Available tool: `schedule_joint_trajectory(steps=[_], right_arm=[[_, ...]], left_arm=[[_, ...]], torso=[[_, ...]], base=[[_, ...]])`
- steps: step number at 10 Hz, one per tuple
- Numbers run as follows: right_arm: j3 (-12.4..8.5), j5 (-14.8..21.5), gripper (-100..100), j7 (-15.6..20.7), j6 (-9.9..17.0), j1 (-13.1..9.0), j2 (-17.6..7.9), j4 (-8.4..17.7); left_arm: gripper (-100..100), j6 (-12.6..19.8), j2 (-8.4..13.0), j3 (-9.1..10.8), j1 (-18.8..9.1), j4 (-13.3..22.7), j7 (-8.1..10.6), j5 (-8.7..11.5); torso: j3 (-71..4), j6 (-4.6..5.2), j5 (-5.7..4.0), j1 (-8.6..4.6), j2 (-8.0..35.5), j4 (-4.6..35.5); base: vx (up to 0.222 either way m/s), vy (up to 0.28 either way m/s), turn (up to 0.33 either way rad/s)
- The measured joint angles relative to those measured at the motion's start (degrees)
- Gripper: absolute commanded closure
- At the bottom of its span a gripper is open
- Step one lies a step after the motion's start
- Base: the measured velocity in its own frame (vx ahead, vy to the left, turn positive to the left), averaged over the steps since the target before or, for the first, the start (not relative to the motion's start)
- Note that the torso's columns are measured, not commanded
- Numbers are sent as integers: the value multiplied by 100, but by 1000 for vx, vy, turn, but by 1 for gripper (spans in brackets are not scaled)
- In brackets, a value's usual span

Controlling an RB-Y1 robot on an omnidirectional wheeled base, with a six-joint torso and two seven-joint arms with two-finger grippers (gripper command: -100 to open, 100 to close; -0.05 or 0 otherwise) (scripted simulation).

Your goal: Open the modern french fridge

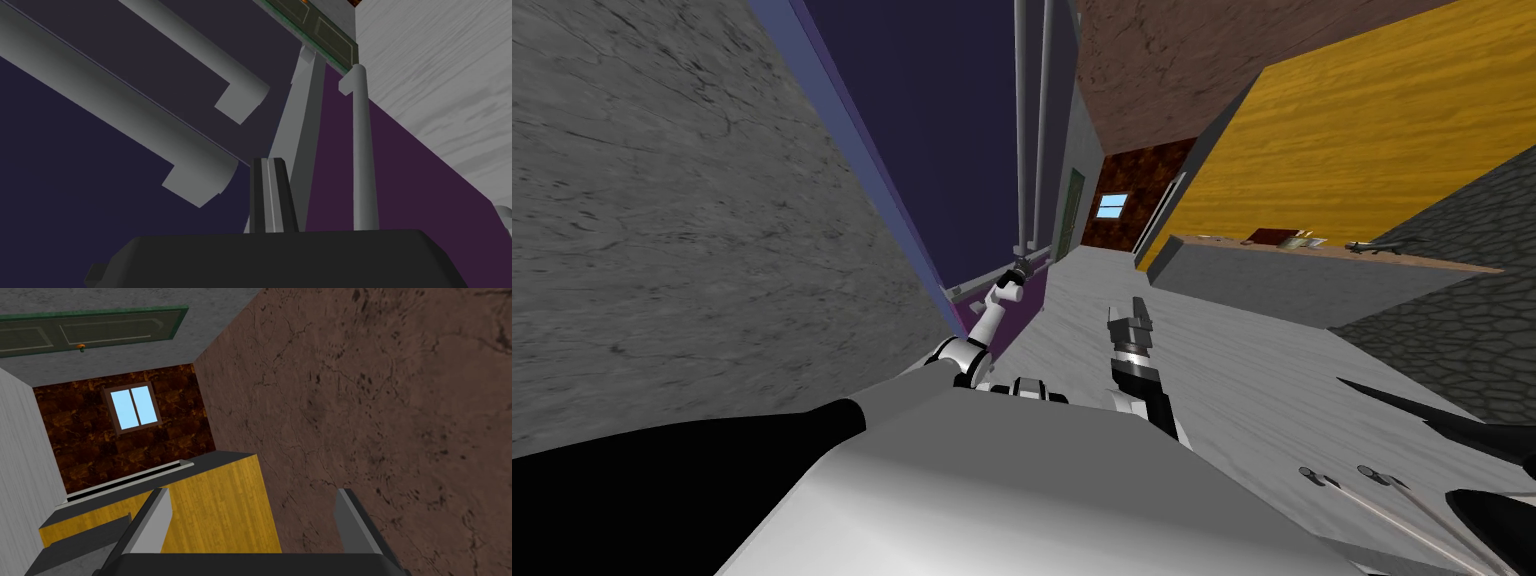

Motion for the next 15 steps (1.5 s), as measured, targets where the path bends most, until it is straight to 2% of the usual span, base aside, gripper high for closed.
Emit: schedule_joint_trajectory(steps=[1,3,5,6,12,15], right_arm=[[0,0,0,0,0,-1,0,1],[0,0,0,0,0,2,0,1],[0,0,0,0,0,3,0,0],[0,0,0,0,0,3,0,0],[-1,0,0,0,0,4,0,0],[0,0,0,0,0,4,0,0]], left_arm=[[100,-104,16,-11,-150,147,80,-53],[100,-153,-4,13,-487,460,111,-93],[100,-224,42,-15,-616,876,126,-55],[-100,-227,43,-15,-620,900,128,-54],[-100,-22,734,15,-744,884,187,6],[-100,264,661,121,-923,941,225,2]], torso=[[21,-3,3,7,26,12],[-22,-3,-6,-22,-44,-9],[-27,-3,-4,-17,-48,-13],[-12,-3,-2,-9,-25,-5],[-15,-4,-2,-7,-31,-6],[-7,-2,-3,-13,-18,-3]], base=[[-123,49,-26],[-15,5,10],[14,-10,1],[11,-2,4],[49,7,25],[107,3,35]])
